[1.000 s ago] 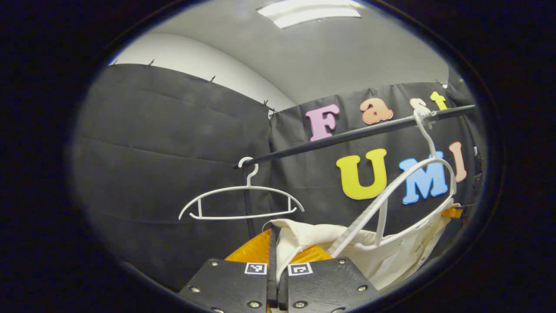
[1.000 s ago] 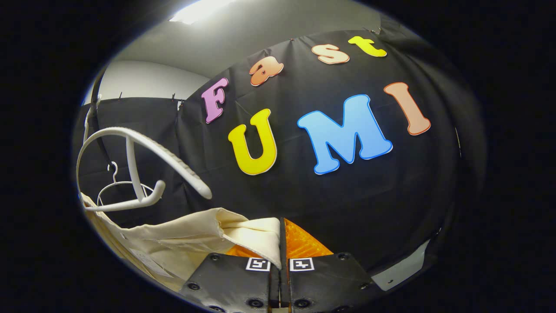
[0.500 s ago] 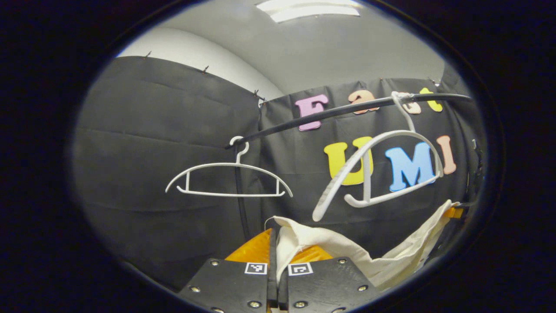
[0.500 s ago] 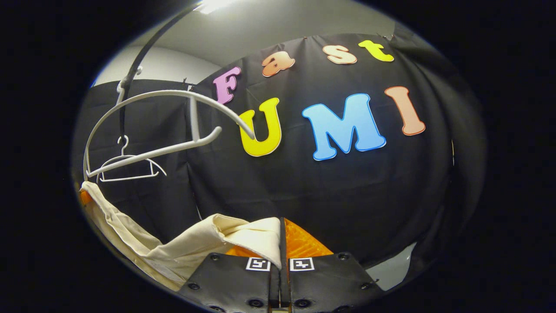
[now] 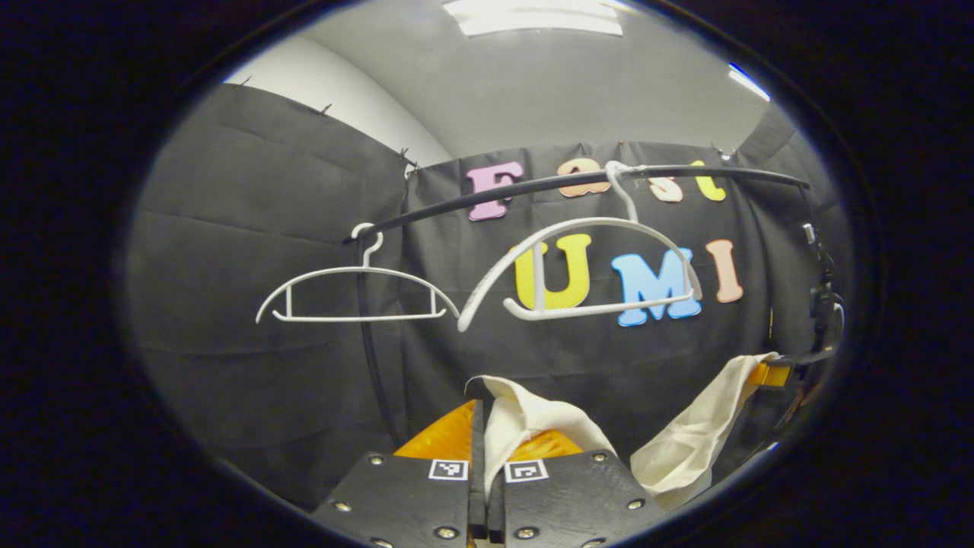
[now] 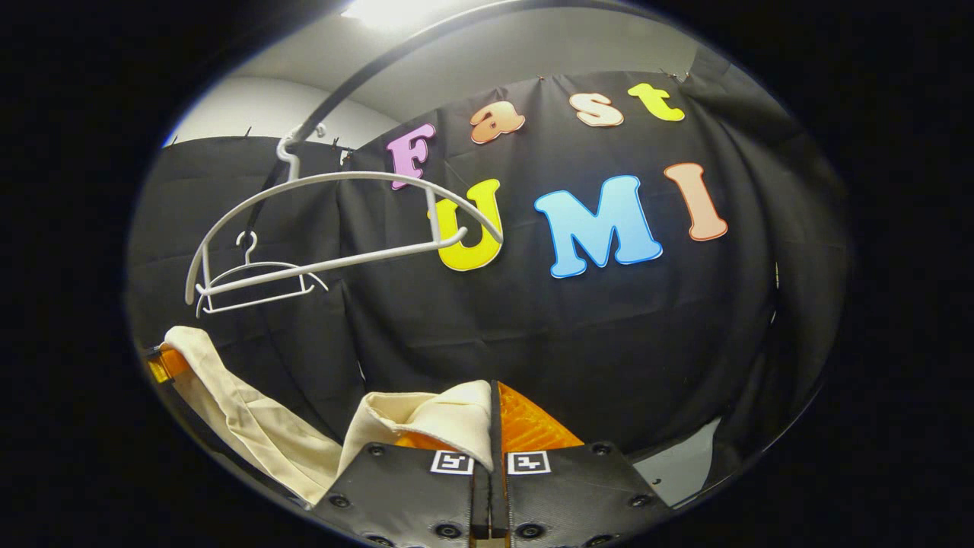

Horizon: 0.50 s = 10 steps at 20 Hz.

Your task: Grasp the clothes on the hanger with both hands and then place them into the laundry hamper below.

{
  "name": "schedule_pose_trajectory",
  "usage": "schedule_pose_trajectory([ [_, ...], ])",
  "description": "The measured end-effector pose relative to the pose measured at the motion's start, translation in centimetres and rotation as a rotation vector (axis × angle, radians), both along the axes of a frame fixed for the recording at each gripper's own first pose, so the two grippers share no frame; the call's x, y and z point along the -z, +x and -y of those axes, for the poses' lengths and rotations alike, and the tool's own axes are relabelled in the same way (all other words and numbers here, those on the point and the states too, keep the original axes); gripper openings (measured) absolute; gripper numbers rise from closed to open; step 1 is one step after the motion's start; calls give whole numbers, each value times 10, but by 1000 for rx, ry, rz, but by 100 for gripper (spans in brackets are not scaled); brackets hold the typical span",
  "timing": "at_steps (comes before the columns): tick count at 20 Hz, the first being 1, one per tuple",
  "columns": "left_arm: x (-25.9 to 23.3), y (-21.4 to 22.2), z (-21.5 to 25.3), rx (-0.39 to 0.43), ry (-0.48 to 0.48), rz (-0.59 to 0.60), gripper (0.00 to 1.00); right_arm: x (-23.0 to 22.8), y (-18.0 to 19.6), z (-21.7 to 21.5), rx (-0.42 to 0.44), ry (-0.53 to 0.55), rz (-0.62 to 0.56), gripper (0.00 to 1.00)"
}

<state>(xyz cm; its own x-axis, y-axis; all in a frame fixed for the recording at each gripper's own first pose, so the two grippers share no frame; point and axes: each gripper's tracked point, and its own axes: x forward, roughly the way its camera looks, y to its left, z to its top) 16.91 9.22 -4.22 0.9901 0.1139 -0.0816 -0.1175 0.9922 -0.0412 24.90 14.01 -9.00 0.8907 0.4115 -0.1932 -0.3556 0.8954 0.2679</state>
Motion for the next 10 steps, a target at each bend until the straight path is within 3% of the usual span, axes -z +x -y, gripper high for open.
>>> schedule_pose_trajectory([
  [1,-1,-5,7,22,-13,5,2,-2,-10,-1,-1,-2,2,2],
  [2,-2,-9,15,46,-25,9,2,-5,-20,-4,-6,-3,5,5],
  [8,-5,-22,69,177,-77,31,2,-19,-79,-29,-65,-13,16,2],
  [10,-2,-31,86,218,-80,30,2,-21,-96,-38,-91,-18,18,5],
])
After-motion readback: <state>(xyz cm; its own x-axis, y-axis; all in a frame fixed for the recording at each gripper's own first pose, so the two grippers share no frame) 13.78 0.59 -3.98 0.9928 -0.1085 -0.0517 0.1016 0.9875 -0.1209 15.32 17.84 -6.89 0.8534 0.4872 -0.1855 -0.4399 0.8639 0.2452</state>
